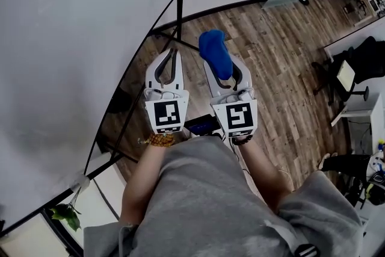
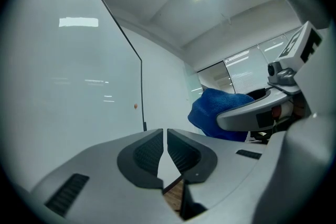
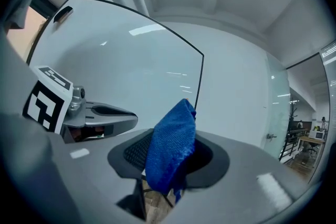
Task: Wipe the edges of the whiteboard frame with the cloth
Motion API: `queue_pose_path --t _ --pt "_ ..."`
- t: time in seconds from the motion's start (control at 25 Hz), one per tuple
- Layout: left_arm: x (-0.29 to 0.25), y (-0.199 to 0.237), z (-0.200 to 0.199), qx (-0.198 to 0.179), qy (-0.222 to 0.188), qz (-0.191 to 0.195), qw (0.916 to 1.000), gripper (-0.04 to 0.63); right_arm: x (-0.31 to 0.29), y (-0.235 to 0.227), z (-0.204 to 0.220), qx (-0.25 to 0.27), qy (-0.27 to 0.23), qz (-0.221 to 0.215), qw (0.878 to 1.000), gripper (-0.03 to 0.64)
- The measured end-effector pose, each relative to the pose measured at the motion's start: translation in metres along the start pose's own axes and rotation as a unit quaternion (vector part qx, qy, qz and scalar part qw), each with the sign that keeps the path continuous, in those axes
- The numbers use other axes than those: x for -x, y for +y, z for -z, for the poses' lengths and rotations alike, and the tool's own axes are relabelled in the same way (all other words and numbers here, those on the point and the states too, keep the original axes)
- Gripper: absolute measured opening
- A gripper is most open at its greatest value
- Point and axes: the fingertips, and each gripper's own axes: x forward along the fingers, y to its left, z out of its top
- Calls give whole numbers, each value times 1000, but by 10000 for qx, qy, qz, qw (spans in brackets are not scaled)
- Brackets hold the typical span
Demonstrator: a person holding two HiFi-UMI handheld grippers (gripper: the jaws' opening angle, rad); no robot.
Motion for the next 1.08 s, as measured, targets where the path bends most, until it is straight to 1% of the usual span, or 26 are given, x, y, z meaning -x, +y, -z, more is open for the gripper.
queue_pose_path --t 0.16,0.32,0.4,0.52,0.76,1.08 --pt "2 -8 6 35 74 89 9999 29 3 1 8 -35 81 -93 9999 170" --pt "5 -14 14 28 189 139 9997 29 8 1 16 -176 120 -107 9997 170" --pt "7 -18 17 23 235 163 9996 29 11 0 18 -137 137 -99 9998 170" --pt "8 -24 24 30 310 195 9993 29 16 -1 22 70 142 -131 9998 170" --pt "11 -44 35 1 454 324 9984 29 28 -8 37 -7 215 -266 9994 170" --pt "20 -60 51 6 597 386 9975 29 45 -13 63 -71 313 -505 9982 169"
